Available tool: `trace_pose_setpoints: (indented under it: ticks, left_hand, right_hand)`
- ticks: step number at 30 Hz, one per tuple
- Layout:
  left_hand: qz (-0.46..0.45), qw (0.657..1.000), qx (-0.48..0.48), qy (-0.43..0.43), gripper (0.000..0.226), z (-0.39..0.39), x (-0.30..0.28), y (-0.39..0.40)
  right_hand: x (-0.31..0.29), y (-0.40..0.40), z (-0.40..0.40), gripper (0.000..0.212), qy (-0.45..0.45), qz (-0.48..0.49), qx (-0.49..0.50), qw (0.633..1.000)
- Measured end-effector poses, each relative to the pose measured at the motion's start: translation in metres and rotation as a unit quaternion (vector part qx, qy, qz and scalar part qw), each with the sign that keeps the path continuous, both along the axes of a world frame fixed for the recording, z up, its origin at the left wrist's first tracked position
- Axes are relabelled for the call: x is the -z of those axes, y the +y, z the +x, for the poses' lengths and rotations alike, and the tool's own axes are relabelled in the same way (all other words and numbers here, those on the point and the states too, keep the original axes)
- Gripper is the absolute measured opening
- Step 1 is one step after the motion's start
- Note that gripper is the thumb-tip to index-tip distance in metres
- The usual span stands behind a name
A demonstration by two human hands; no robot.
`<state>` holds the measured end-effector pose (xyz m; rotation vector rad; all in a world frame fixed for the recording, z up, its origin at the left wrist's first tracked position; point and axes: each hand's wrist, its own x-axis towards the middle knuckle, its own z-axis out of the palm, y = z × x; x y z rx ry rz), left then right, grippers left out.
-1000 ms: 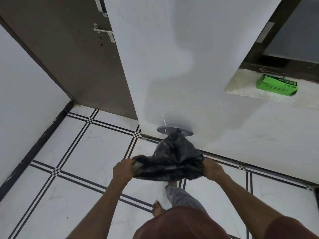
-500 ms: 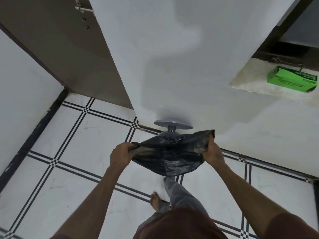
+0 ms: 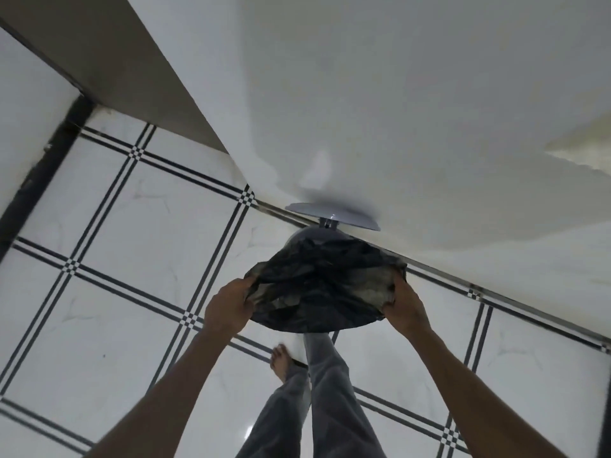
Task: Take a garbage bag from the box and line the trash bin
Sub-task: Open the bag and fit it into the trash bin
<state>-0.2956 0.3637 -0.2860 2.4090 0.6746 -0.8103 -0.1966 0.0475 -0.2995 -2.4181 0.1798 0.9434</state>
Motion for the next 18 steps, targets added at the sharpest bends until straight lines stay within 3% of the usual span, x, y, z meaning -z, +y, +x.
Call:
trace_pose_setpoints:
  ticks: [8,13,18]
  left_hand:
    - [-0.051,0.995,-0.076,-0.023,0.035,0.012,0.114,-0.010]
    - [-0.063,0.997,-0.026,-0.033,0.055,0.027,0.205,-0.001]
    - [-0.032,0.998,0.013,-0.054,0.053,0.054,0.280,0.023]
  right_hand:
    - [0.114,0.001,0.014,0.067,0.000,-0.008,0.015,1.000]
    - [0.212,-0.009,0.022,0.064,0.001,-0.033,0.028,0.999]
    - [0.277,-0.029,0.041,0.060,0.003,-0.048,0.045,0.998]
